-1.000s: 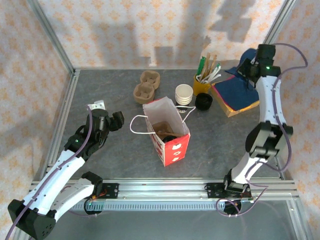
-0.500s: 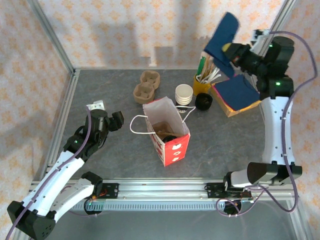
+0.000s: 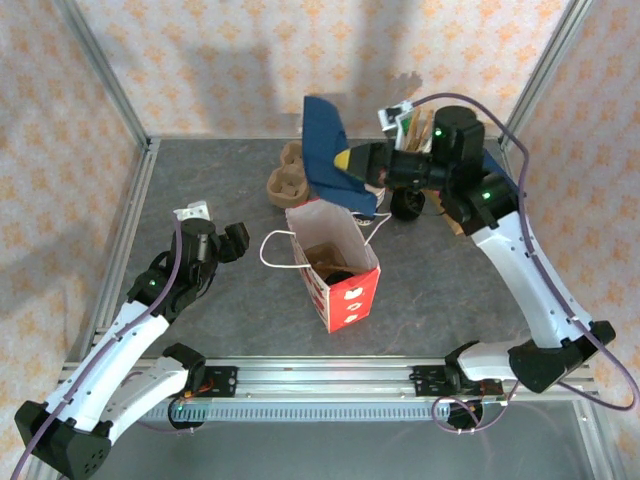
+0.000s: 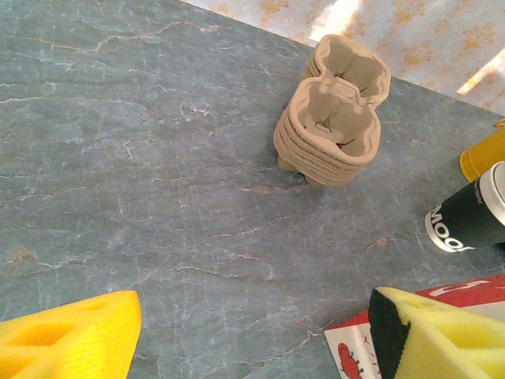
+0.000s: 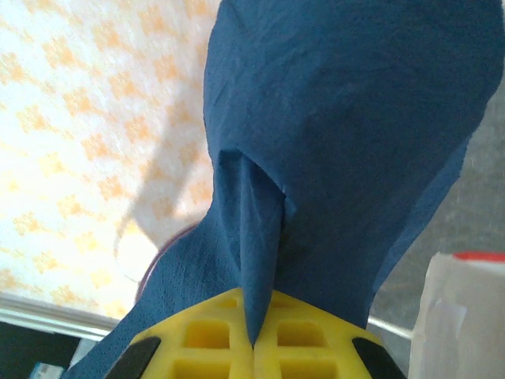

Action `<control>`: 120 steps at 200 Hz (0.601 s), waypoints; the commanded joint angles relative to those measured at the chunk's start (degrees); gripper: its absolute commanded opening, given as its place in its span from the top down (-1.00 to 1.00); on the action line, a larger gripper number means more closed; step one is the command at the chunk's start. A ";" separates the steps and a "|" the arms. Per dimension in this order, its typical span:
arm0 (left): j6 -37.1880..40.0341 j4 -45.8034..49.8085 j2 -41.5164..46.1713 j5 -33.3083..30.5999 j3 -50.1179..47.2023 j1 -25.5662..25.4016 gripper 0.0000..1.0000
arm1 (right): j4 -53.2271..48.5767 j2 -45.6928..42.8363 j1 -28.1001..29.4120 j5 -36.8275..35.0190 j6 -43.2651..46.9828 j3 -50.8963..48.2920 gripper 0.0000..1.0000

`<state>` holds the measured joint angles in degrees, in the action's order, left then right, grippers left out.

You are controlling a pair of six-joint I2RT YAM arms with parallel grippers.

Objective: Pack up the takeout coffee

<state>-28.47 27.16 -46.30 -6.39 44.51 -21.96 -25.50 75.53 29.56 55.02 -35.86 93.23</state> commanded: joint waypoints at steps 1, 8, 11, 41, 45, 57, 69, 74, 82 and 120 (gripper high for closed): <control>-0.51 -1.44 -0.15 0.61 0.17 0.42 -0.56 | -6.25 0.96 4.38 -7.36 3.95 1.67 1.00; -0.60 -1.75 -0.19 0.82 -0.03 0.50 -0.56 | -8.60 1.85 5.52 -8.73 4.52 2.63 1.00; -0.69 -1.88 -0.19 0.84 -0.07 0.43 -0.56 | -9.41 2.14 6.04 -9.71 4.64 3.01 1.00; -0.63 -2.72 -0.64 1.33 -0.60 0.43 -0.56 | -14.38 3.39 10.20 -17.19 6.33 2.66 1.00; -0.62 -2.72 -0.72 1.30 -0.58 0.49 -0.56 | -14.86 3.54 10.60 -17.93 6.58 2.37 1.00; -0.51 -2.66 -1.00 1.38 -0.49 0.43 -0.56 | -17.31 4.11 11.54 -20.51 7.66 1.99 1.00; -0.36 -2.60 -1.17 1.56 -0.56 0.43 -0.56 | -20.49 4.77 12.28 -23.28 8.75 2.25 1.00; -0.31 -2.55 -1.11 1.51 -0.57 0.43 -0.56 | -21.47 5.13 12.58 -24.19 9.05 2.35 1.00; -0.19 -2.41 -1.11 1.41 -0.57 0.42 -0.56 | -22.61 5.39 13.11 -25.22 9.31 2.39 1.00; -0.04 -2.49 -0.98 1.32 -1.08 0.43 -0.56 | -27.42 7.36 16.79 -32.08 11.09 2.90 1.00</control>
<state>-28.60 25.85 -47.40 -5.10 44.45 -21.96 -47.48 81.69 44.21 30.41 -27.55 94.85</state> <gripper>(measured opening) 0.780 0.044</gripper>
